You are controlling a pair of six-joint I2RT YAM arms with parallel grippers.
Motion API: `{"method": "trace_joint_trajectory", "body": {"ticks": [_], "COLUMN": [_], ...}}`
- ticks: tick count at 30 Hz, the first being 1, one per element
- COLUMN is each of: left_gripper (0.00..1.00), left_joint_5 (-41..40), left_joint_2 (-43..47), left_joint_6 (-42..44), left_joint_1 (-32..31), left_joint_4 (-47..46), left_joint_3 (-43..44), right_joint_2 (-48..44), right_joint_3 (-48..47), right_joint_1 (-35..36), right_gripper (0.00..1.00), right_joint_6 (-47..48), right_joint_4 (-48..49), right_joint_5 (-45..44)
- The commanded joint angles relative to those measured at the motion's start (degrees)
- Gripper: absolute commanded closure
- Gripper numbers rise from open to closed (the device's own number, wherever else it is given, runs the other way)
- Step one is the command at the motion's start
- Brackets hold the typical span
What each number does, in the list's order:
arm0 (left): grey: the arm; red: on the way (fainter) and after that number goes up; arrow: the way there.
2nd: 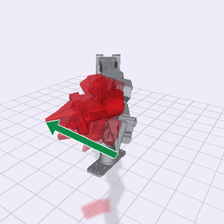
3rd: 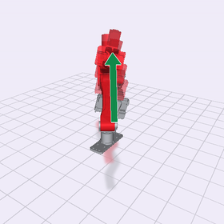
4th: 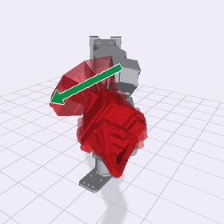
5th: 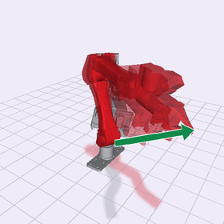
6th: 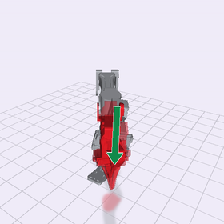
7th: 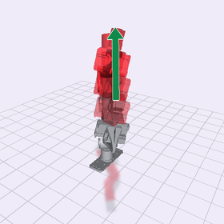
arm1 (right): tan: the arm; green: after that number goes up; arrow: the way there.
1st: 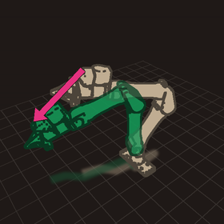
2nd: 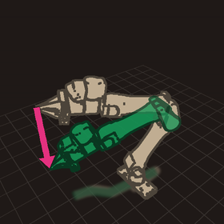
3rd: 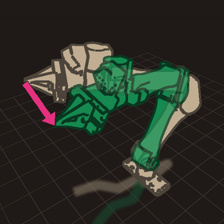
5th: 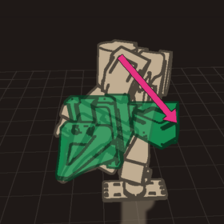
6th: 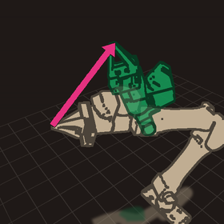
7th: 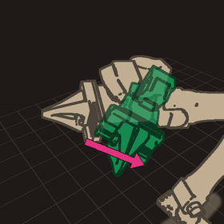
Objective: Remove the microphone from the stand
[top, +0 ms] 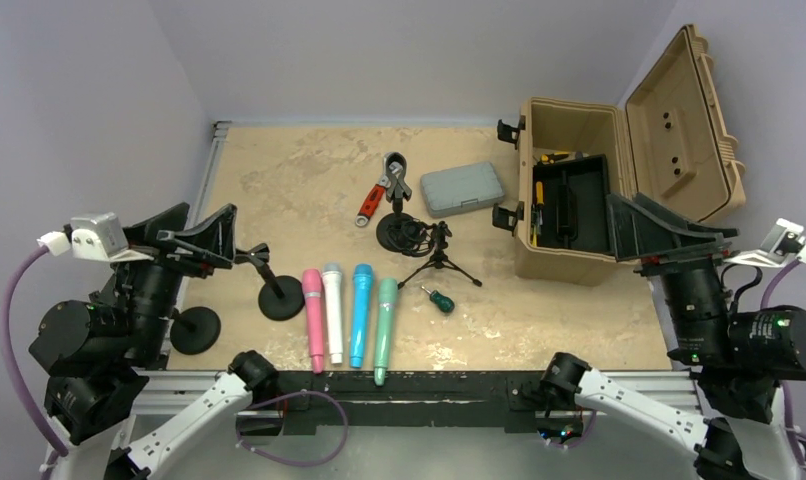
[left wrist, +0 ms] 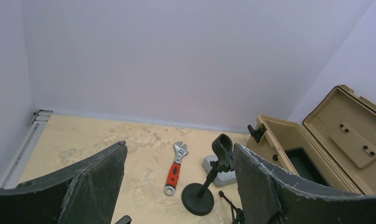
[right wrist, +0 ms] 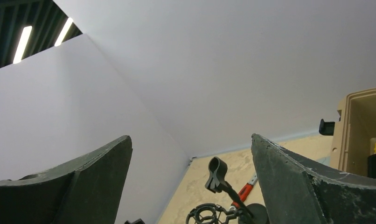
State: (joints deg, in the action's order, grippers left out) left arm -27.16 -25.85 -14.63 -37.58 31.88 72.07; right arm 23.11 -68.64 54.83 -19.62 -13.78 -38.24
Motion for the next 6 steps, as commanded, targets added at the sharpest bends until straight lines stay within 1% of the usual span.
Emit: {"method": "trace_joint_trajectory", "body": {"ticks": [1,2,3,4,6], "left_gripper": [0.18,0.18,0.18,0.18,0.18], "left_joint_5": [-1.8,-1.6,-1.5,-1.2,-0.9], "left_joint_2": [0.0,-0.1,-0.1,-0.1,-0.1], "left_joint_6": [1.9,1.6,1.5,1.3,1.0], "left_joint_1": [0.1,0.1,0.1,0.1,0.1], "left_joint_4": [-2.7,-2.6,-2.5,-2.5,-2.5], "left_joint_3": [-1.4,-1.6,-1.8,-2.0,-2.1], "right_joint_2": [-1.7,-2.5,-3.1,-3.0,-1.1], "right_joint_3": [0.7,1.7,3.4,4.0,2.3], "right_joint_1": [0.1,0.1,0.1,0.1,0.1], "right_gripper": [0.01,0.01,0.01,0.01,0.01], "right_joint_6": [-0.6,-0.5,0.9,-0.3,-2.3], "right_joint_4": [1.0,1.3,4.0,4.3,0.4], "right_joint_5": [-2.7,-2.5,-4.3,-6.2,-7.5]}}
